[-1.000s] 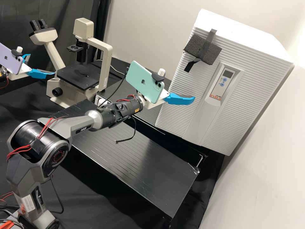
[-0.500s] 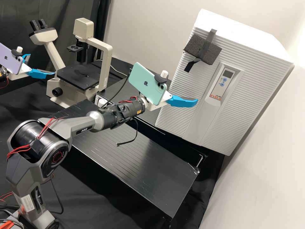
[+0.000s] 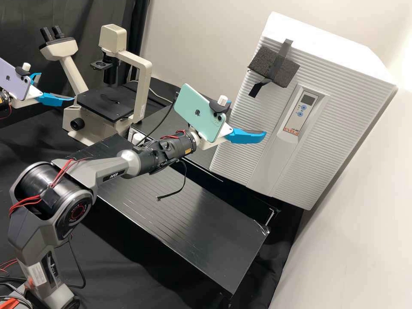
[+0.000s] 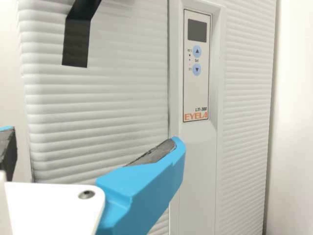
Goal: Open the incubator door.
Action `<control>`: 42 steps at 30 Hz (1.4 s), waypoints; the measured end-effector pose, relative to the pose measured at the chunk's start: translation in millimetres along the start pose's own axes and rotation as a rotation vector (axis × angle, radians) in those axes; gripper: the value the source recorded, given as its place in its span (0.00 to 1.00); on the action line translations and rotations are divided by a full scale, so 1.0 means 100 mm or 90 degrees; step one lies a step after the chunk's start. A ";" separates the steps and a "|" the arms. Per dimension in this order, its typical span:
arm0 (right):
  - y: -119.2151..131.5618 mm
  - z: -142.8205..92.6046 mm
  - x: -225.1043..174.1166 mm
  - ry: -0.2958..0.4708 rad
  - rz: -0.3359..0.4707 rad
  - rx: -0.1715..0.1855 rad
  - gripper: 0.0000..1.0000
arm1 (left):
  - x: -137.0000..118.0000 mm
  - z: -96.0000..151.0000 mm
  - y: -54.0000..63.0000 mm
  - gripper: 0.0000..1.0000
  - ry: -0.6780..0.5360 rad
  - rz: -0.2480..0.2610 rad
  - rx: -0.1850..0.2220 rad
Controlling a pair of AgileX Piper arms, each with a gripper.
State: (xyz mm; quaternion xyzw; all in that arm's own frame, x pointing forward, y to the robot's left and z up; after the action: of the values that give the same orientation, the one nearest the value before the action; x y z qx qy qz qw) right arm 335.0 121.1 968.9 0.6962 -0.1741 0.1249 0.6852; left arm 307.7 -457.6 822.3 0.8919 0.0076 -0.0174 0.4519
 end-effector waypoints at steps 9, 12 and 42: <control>0.00 0.00 0.00 0.000 -0.001 0.000 0.00 | 0.00 0.00 0.00 1.00 0.000 0.000 0.000; -0.01 0.00 0.00 -0.002 -0.006 0.000 0.00 | 0.00 0.00 0.00 1.00 0.000 0.000 0.000; -0.04 0.01 0.00 -0.005 -0.025 -0.019 0.00 | 0.00 0.00 0.00 1.00 0.000 0.000 0.000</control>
State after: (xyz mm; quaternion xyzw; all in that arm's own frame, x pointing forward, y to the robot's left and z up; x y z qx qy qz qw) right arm 336.3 120.3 965.6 0.6898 -0.1652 0.1062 0.6969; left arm 307.7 -457.6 822.3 0.8919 0.0076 -0.0174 0.4519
